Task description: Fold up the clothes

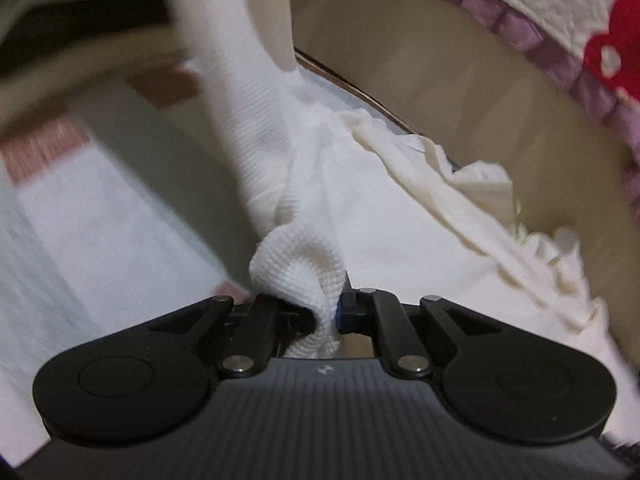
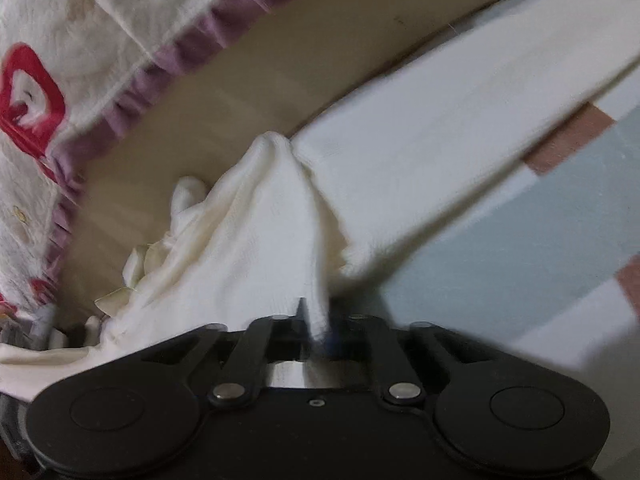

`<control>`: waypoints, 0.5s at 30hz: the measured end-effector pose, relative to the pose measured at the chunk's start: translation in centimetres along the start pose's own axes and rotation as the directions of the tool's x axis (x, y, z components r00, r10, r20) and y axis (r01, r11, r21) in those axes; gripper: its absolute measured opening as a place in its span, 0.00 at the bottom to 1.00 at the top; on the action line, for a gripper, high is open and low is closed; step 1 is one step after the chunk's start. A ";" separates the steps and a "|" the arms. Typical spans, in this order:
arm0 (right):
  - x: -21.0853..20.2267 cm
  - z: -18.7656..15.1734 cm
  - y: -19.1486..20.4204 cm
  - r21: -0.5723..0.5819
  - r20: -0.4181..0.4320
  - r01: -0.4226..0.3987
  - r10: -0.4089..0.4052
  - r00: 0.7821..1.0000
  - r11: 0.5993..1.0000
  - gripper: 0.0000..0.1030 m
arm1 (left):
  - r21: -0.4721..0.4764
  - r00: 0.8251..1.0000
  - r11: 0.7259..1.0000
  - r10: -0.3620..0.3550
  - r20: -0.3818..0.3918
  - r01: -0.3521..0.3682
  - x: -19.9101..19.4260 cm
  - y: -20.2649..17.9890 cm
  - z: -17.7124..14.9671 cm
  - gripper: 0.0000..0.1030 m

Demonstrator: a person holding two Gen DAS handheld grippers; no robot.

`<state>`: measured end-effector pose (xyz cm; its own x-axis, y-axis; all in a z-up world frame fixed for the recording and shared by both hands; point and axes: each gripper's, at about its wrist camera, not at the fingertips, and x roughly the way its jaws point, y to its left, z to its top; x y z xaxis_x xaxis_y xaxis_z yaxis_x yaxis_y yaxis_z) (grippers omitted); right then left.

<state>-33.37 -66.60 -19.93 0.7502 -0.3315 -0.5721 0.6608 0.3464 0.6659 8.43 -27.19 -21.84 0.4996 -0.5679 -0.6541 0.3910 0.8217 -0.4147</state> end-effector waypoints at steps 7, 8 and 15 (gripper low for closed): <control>-3.0 -0.4 1.8 -0.070 -0.003 0.044 -0.044 0.999 0.997 0.07 | 0.010 0.999 0.999 -0.051 -0.008 0.052 -3.8 0.0 1.3 0.07; -3.3 -0.5 2.0 -0.075 -0.010 0.056 -0.057 0.998 0.996 0.07 | 0.015 0.998 0.999 -0.052 -0.020 0.052 -4.2 0.0 1.3 0.07; -6.2 -1.0 2.9 -0.121 -0.068 0.134 -0.143 0.987 0.984 0.07 | 0.042 0.996 0.999 -0.025 -0.080 0.028 -8.5 1.4 1.3 0.07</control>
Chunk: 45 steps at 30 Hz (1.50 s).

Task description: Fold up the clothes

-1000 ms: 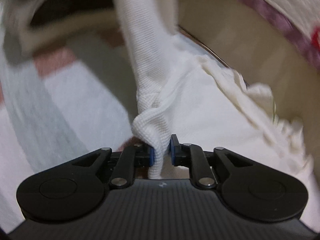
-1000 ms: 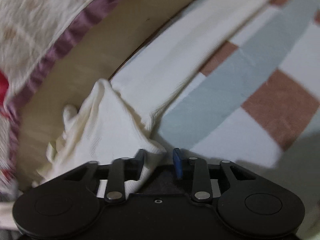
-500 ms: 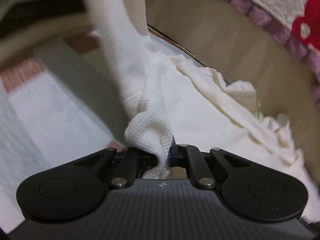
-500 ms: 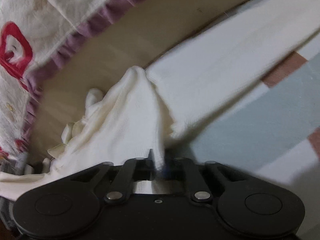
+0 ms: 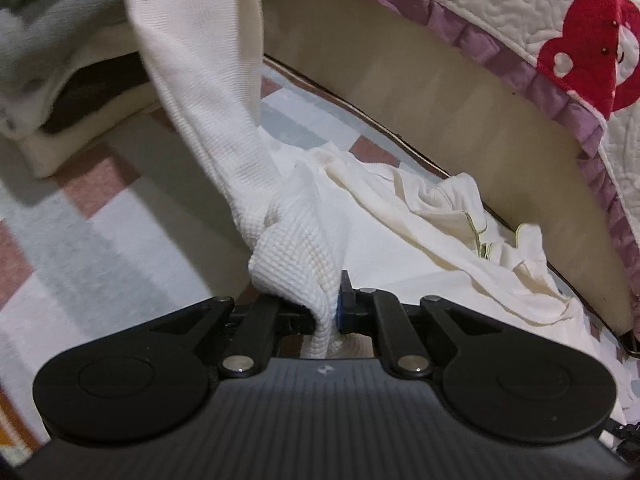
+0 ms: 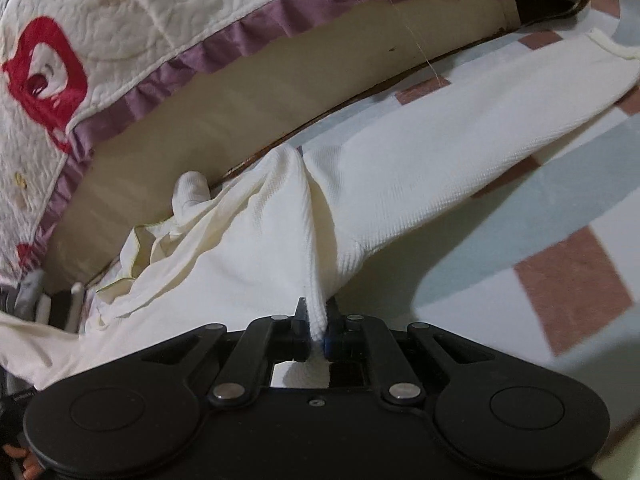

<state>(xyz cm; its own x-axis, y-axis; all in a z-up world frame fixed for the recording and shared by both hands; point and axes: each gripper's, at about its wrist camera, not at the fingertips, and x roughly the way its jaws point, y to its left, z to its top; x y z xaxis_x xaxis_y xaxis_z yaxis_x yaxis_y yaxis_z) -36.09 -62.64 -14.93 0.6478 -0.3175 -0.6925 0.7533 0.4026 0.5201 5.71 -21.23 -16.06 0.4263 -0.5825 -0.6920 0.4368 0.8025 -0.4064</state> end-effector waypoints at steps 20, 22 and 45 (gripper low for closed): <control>-7.4 2.8 12.0 -0.233 -0.263 -0.152 0.088 0.961 0.961 0.39 | 0.160 0.984 0.974 -0.143 -0.103 0.158 -3.9 -4.4 -0.2 0.40; -7.7 5.4 16.1 -0.271 -0.392 -0.194 0.076 0.917 0.943 0.45 | 0.200 0.978 0.960 -0.180 -0.101 0.198 -4.5 -5.9 1.7 0.42; 10.2 12.5 5.8 -0.482 -0.120 0.136 -0.219 0.968 0.866 0.14 | 0.576 0.915 0.712 -0.336 -0.224 0.402 12.2 -17.6 1.8 0.51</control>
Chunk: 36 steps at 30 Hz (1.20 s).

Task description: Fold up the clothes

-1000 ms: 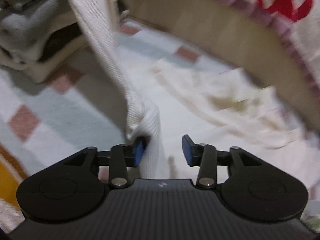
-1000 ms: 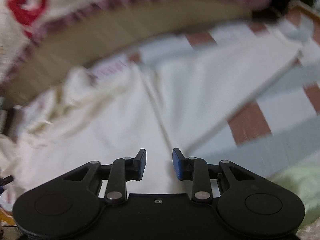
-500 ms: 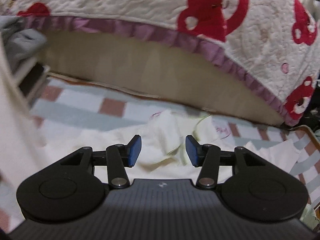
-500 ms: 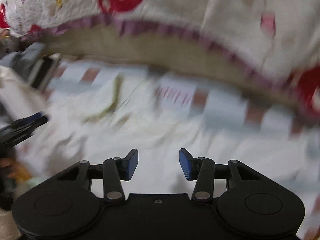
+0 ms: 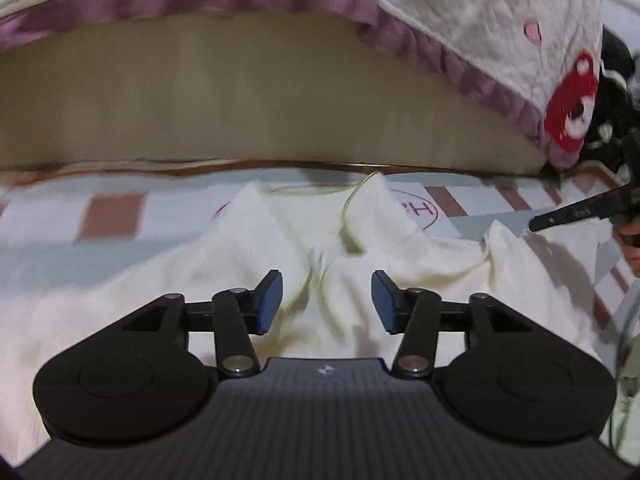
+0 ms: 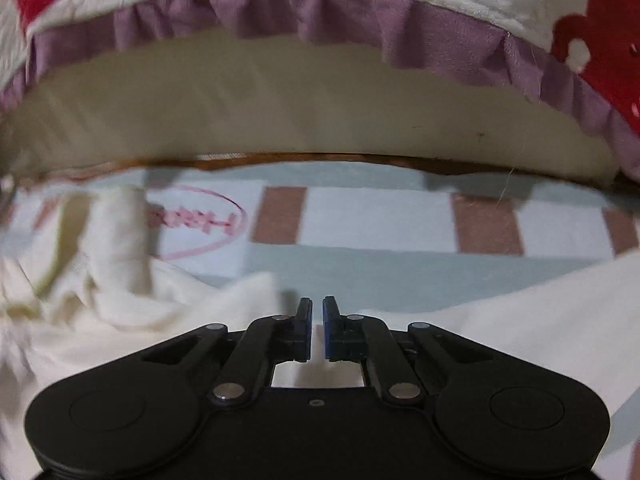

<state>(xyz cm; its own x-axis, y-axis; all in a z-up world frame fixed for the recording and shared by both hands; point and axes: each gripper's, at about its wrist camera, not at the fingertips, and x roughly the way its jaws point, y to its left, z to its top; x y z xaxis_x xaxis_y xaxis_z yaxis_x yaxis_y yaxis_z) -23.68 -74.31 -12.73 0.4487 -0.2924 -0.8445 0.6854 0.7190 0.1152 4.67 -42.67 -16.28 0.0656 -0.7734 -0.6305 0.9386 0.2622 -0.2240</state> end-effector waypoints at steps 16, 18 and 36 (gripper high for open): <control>0.3 1.8 -1.9 -0.376 -0.195 -0.089 0.015 0.981 0.922 0.56 | -0.043 0.959 0.981 -0.194 -0.205 0.189 15.4 -2.1 8.0 0.66; 1.2 1.8 -1.5 -0.408 -0.205 -0.086 0.001 0.979 0.909 0.56 | -0.035 0.952 0.980 -0.199 -0.231 0.197 15.9 -2.4 7.7 0.66; -1.7 -1.5 -5.0 -0.281 0.035 -0.019 0.030 0.999 0.960 0.02 | -0.028 0.995 0.998 -0.064 -0.073 0.062 14.3 -1.8 8.8 0.06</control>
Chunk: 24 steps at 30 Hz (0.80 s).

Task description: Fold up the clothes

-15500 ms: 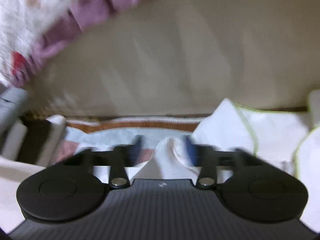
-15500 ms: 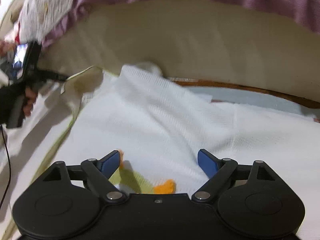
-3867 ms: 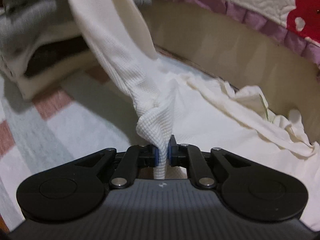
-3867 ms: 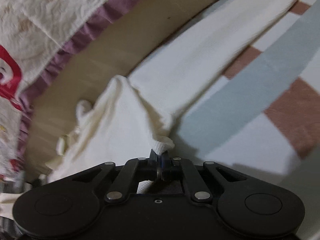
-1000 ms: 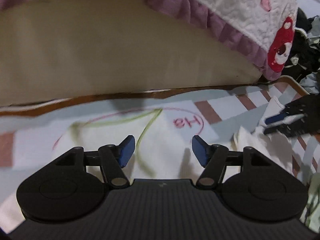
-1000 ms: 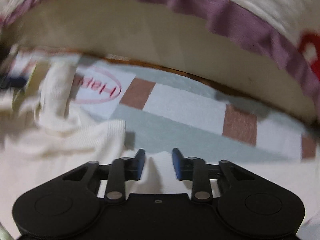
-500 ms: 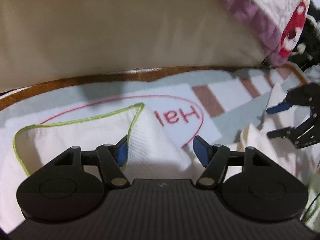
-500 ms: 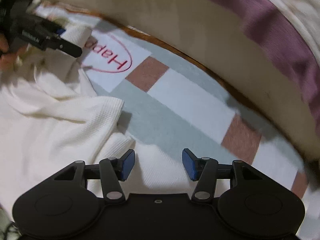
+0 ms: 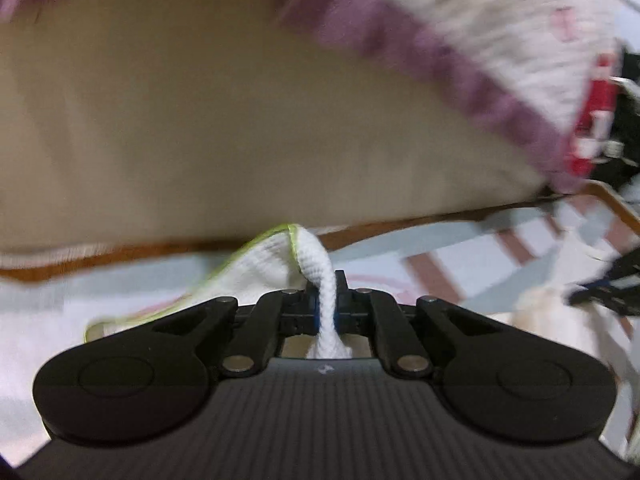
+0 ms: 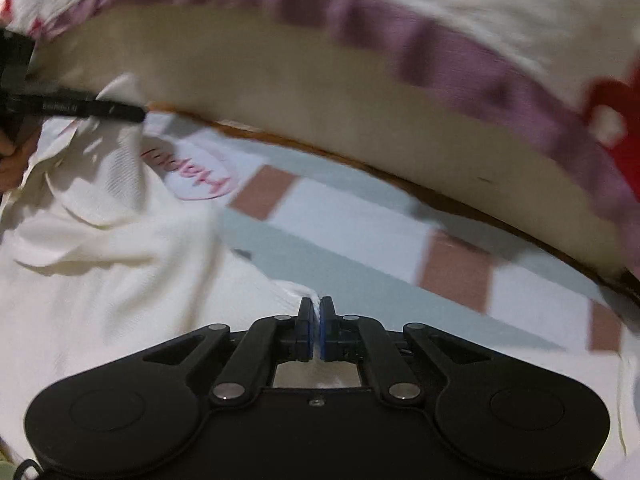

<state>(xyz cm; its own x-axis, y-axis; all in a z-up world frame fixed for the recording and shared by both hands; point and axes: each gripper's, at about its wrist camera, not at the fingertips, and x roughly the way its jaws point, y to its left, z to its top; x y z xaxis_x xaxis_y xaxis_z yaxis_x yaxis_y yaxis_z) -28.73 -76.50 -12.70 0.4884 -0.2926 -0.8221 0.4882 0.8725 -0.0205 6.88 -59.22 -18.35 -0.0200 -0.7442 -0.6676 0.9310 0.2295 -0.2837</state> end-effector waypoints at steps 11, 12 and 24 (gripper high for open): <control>3.4 -0.5 -0.3 0.084 -0.073 0.328 -0.323 0.944 0.941 0.12 | 0.098 0.992 0.995 0.006 0.127 -0.019 -14.6 2.3 0.2 0.37; 3.6 -0.1 -0.6 0.098 -0.078 0.387 -0.381 0.921 0.917 0.13 | 0.116 0.992 0.992 0.032 0.119 -0.045 -16.8 2.6 -0.4 0.34; 0.1 2.8 5.6 0.280 0.200 -0.212 0.160 0.967 0.936 0.46 | 0.110 0.945 0.945 0.318 -0.079 -0.309 -24.2 8.8 -13.5 0.56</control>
<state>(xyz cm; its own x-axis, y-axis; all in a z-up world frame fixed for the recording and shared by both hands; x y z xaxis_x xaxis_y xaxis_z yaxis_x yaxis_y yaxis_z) -23.91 -72.73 -11.33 0.6945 -0.2219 -0.6844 0.5557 0.7697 0.3143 10.63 -30.75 -13.97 0.2482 -0.5805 -0.7755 0.9260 0.3772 0.0140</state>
